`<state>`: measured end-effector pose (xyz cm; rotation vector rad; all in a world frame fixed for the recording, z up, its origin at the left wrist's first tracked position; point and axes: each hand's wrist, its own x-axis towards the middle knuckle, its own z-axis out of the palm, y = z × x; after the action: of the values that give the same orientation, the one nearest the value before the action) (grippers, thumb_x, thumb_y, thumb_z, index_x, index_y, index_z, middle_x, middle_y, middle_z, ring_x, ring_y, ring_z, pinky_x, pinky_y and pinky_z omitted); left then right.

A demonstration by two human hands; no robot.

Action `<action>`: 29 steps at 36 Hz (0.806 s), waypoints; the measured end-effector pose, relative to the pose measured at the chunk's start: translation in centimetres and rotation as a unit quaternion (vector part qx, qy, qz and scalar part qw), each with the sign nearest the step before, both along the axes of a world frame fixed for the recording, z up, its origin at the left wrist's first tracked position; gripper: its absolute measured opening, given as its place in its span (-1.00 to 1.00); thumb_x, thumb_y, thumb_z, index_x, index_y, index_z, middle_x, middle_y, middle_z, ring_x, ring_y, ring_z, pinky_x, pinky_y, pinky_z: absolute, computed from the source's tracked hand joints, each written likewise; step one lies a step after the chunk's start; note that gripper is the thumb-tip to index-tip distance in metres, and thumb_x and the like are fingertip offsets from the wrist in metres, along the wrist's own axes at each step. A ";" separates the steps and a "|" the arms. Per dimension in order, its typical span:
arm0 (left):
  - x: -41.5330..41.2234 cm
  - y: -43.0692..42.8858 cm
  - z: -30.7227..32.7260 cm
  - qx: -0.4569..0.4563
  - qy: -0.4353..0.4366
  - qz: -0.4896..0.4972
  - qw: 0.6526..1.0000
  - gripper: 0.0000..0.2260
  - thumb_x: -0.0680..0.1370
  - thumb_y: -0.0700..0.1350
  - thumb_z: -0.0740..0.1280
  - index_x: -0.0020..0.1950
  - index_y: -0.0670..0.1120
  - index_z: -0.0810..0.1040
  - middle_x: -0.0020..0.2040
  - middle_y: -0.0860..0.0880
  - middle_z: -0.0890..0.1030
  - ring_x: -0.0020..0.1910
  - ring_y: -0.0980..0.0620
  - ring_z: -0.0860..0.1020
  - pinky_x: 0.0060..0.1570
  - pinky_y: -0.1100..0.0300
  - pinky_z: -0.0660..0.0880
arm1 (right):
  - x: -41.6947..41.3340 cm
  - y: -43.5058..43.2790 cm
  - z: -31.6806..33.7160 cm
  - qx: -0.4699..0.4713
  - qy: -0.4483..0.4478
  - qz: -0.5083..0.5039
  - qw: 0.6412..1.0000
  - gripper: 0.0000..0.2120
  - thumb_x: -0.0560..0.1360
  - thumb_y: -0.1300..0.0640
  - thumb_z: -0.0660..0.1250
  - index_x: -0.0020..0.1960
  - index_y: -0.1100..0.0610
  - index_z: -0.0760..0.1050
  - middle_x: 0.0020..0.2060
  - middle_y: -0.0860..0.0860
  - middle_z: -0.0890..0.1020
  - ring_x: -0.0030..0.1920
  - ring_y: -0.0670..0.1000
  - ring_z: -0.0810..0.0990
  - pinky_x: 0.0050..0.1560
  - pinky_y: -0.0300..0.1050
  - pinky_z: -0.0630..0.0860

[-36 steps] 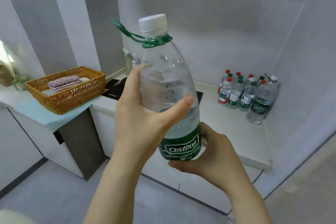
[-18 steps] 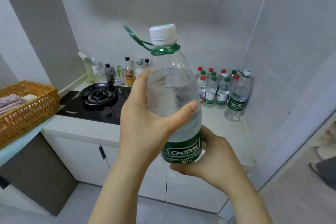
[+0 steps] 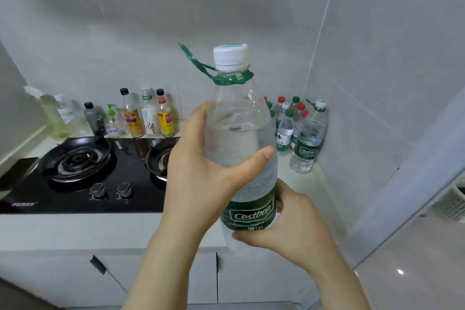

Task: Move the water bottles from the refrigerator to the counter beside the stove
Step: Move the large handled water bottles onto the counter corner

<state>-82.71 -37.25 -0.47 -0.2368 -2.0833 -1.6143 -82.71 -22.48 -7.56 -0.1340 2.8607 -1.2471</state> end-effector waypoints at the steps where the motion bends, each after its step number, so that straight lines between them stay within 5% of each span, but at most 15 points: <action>1: -0.7 0.1 0.0 0.001 -0.001 -0.007 1.000 -0.48 0.23 0.05 0.57 0.14 0.16 0.49 0.04 0.25 0.62 0.05 0.27 0.58 0.06 0.16 0.56 | -0.6 0.1 -0.1 0.000 0.000 -0.003 1.000 -0.34 -0.03 -0.31 0.48 0.00 -0.15 0.40 -0.17 -0.20 0.66 -0.09 -0.17 0.63 -0.09 -0.09 0.59; 19: -16.3 7.2 -1.9 -0.017 -0.027 -0.021 0.999 -0.42 0.24 -0.01 0.59 0.21 0.13 0.48 0.05 0.34 0.58 0.05 0.38 0.54 -0.04 0.46 0.47 | -16.5 7.2 -2.7 -0.004 -0.026 -0.006 1.000 -0.27 -0.06 -0.32 0.49 0.06 -0.15 0.40 -0.11 -0.18 0.65 -0.05 -0.13 0.62 -0.02 -0.07 0.58; 29: -23.1 11.1 -3.8 -0.011 -0.048 -0.020 0.999 -0.39 0.24 -0.08 0.61 0.23 0.09 0.48 0.05 0.25 0.62 0.06 0.31 0.57 0.01 0.36 0.51 | -23.4 11.2 -4.3 0.002 -0.029 0.005 1.000 -0.29 -0.05 -0.30 0.49 0.05 -0.14 0.42 -0.13 -0.21 0.66 -0.08 -0.15 0.63 -0.06 -0.08 0.58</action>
<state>-105.85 -26.14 -4.22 -0.2137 -2.1816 -1.6564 -106.07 -11.32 -11.90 -0.1104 2.8100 -1.2237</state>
